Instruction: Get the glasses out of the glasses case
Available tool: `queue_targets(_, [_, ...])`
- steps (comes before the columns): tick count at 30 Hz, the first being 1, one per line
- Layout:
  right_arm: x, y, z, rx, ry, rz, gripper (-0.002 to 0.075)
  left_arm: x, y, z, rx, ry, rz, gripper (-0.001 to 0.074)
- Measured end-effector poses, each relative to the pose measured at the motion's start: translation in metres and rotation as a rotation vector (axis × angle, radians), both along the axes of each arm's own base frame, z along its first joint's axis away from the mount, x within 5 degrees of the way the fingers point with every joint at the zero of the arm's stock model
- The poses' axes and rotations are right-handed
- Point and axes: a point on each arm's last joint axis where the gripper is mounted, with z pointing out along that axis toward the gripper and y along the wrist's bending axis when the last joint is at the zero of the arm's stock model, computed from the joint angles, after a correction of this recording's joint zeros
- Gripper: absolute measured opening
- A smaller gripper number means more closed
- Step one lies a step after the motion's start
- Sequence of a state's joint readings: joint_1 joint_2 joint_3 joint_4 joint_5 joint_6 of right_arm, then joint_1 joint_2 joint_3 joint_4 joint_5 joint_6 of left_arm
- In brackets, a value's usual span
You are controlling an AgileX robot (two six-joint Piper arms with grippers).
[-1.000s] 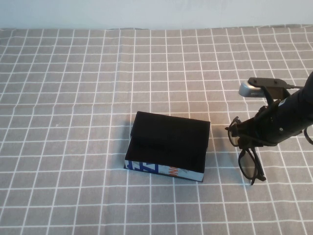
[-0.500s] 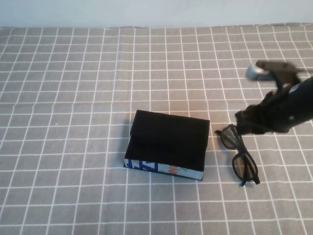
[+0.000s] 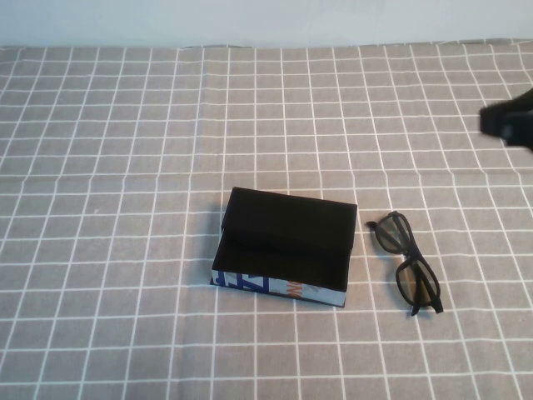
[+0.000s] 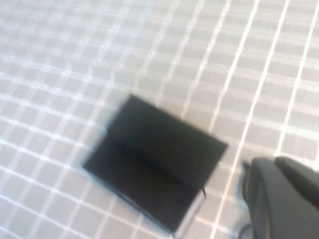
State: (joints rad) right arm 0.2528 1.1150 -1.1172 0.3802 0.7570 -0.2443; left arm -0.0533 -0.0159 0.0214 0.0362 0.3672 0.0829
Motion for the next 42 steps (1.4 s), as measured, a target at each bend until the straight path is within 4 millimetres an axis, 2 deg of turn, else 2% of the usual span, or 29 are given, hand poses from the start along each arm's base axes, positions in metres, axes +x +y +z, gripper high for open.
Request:
queue_targets(5, [-0.021,-0.004,0.019,0.054,-0.076,0.0,-0.0016,0.0,0.0,0.0,0.0,0.0,0.0,-0.0005])
queue_targets(11, [-0.024,-0.003,0.021,0.083,-0.077,0.003,-0.0016,0.0,0.0,0.0,0.0,0.0,0.0,-0.0004])
queue_targets(14, [-0.034,-0.008,0.021,0.059,-0.12,-0.005,-0.0016,0.0,0.0,0.0,0.0,0.0,0.0,-0.0004])
queue_targets(17, [-0.056,-0.022,0.022,-0.045,-0.262,-0.036,-0.0016,0.0,0.0,0.0,0.0,0.0,0.0,-0.0004])
queue_targets(20, [-0.09,-0.04,0.023,-0.12,-0.473,-0.098,-0.0016,0.0,0.0,0.0,0.0,0.0,0.0,-0.0004])
queue_targets(23, [-0.122,-0.055,0.014,-0.15,-0.671,-0.166,-0.0016,0.0,0.0,0.0,0.0,0.0,0.0,-0.0004])
queue_targets(25, [-0.143,-0.063,0.0,-0.153,-0.749,-0.207,-0.0016,0.0,0.0,0.0,0.0,0.0,0.0,-0.0004])
queue_targets(28, [-0.164,-0.071,-0.032,-0.16,-0.771,-0.256,-0.0016,0.0,0.0,0.0,0.0,0.0,0.0,-0.0004])
queue_targets(32, [-0.177,-0.074,-0.078,-0.14,-0.752,-0.295,-0.0016,0.0,0.0,0.0,0.0,0.0,0.0,-0.0004])
queue_targets(37, [-0.171,-0.072,-0.145,-0.129,-0.635,-0.295,-0.0016,0.0,0.0,0.0,0.0,0.0,0.0,-0.0004])
queue_targets(42, [-0.162,-0.071,-0.192,-0.143,-0.525,-0.293,-0.0017,0.0,0.0,0.0,0.0,0.0,0.0,-0.0004])
